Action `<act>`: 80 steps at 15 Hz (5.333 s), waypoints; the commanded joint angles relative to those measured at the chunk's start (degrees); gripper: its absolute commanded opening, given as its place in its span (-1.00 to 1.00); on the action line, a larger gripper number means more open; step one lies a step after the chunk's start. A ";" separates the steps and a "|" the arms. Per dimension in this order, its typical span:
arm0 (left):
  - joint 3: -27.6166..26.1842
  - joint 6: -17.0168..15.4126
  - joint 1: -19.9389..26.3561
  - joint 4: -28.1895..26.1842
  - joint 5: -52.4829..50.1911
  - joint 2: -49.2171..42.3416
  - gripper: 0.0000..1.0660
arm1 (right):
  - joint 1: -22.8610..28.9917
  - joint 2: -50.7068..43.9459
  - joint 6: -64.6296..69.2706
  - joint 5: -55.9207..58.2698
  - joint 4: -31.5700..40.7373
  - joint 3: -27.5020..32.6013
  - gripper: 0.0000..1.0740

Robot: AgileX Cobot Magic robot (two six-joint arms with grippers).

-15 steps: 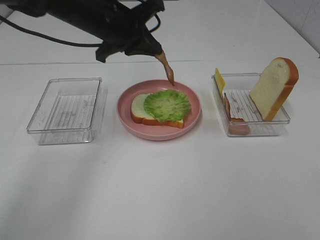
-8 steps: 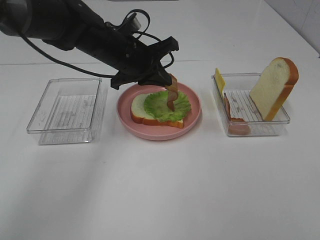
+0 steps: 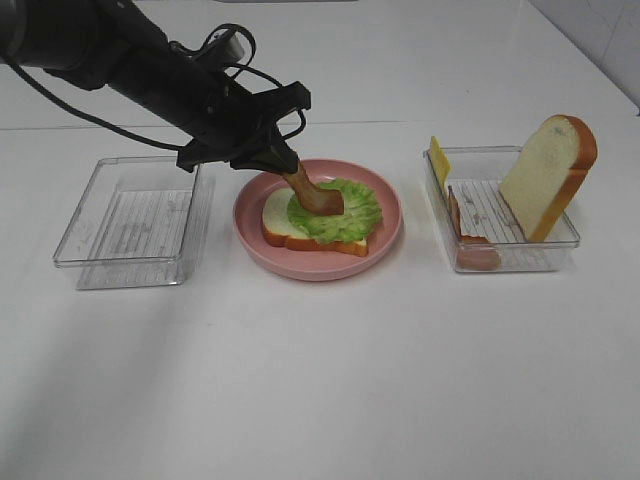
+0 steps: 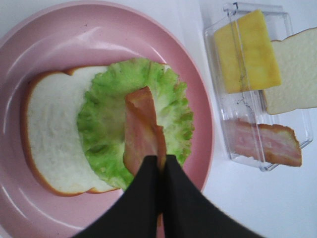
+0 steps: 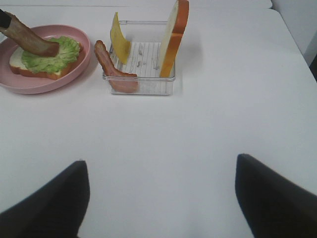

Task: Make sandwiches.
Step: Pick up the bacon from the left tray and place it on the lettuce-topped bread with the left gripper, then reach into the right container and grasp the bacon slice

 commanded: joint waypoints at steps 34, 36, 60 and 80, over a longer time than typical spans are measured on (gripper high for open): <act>24.41 -24.06 -0.17 53.46 38.96 -74.37 0.49 | -0.17 -0.74 -0.23 -0.69 -0.17 0.11 0.41; 31.11 -23.84 -0.17 53.51 38.79 -84.45 0.49 | -0.17 -0.74 -0.23 -0.69 -0.17 0.11 0.41; 60.62 -11.97 -0.17 45.72 25.32 -119.58 0.49 | -0.17 59.59 -6.42 -13.01 14.73 -23.20 0.32; 60.62 -11.97 -0.11 45.89 25.27 -124.90 0.49 | 14.04 113.33 1.49 0.11 7.39 -61.02 0.22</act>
